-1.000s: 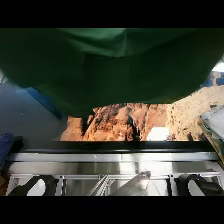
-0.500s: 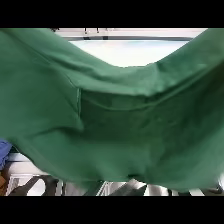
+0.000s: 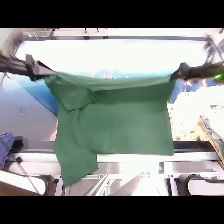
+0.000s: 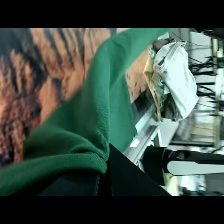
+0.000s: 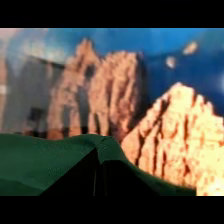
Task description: Fold the shirts.
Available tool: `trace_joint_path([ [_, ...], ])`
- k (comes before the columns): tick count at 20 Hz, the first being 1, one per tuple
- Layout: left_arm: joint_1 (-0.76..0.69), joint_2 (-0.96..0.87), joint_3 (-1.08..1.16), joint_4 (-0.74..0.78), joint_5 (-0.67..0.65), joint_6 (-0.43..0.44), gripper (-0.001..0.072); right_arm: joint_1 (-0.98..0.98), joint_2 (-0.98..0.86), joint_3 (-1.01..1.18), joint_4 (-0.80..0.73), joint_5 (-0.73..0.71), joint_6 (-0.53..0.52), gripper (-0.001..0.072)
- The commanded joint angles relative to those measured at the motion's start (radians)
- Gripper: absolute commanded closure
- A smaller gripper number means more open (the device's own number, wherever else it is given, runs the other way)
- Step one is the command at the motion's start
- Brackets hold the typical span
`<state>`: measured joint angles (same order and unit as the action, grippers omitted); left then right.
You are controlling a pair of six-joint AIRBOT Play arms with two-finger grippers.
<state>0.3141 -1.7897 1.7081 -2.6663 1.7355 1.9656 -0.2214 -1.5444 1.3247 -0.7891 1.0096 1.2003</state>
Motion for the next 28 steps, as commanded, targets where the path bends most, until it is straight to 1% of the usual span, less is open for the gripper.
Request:
trace_joint_path([
  [1,-0.002,-0.303,0.047,0.002,0.011,0.022,0.0692,0.001,-0.218,-0.043,0.015,-0.109,-0.052,0.0698],
  [3,-0.002,-0.42,0.137,0.001,-0.002,0.017,0.0693,-0.001,-0.261,-0.043,0.064,-0.172,-0.105,0.0698],
  [5,-0.002,-0.476,0.222,0.002,-0.027,0.012,0.0694,-0.002,-0.264,-0.042,0.109,-0.228,-0.168,0.0699],
  [7,0.0,-0.501,0.315,0.004,-0.071,-0.01,0.0694,-0.004,-0.264,-0.023,0.157,-0.263,-0.217,0.0698],
  [10,0.008,-0.503,0.398,0.004,-0.144,-0.043,0.069,-0.027,-0.264,0.017,0.212,-0.271,-0.241,0.0699],
  [12,0.008,-0.502,0.402,0.003,-0.13,-0.058,0.069,-0.046,-0.264,0.048,0.264,-0.223,-0.273,0.0698],
  [15,0.007,-0.476,0.319,-0.003,-0.051,-0.074,0.069,-0.067,-0.261,0.068,0.277,-0.108,-0.273,0.0699],
  [18,0.006,-0.422,0.219,0.005,0.042,-0.074,0.0691,-0.104,-0.261,0.068,0.265,0.068,-0.242,0.0699],
  [20,0.006,-0.37,0.16,0.005,0.043,-0.074,0.069,-0.134,-0.261,0.068,0.252,0.187,-0.216,0.0699],
  [22,0.006,-0.313,0.096,0.005,0.044,-0.074,0.069,-0.145,-0.261,0.066,0.173,0.271,-0.173,0.0699],
  [24,0.006,-0.269,0.031,0.006,0.04,-0.075,0.069,-0.143,-0.261,0.05,0.115,0.29,-0.159,0.0699],
  [26,0.006,-0.257,-0.014,0.02,0.034,-0.089,0.069,-0.142,-0.261,0.014,0.117,0.278,-0.166,0.0699],
  [28,0.006,-0.258,-0.051,0.106,-0.002,-0.117,0.069,-0.143,-0.261,-0.026,0.116,0.267,-0.18,0.0699],
])
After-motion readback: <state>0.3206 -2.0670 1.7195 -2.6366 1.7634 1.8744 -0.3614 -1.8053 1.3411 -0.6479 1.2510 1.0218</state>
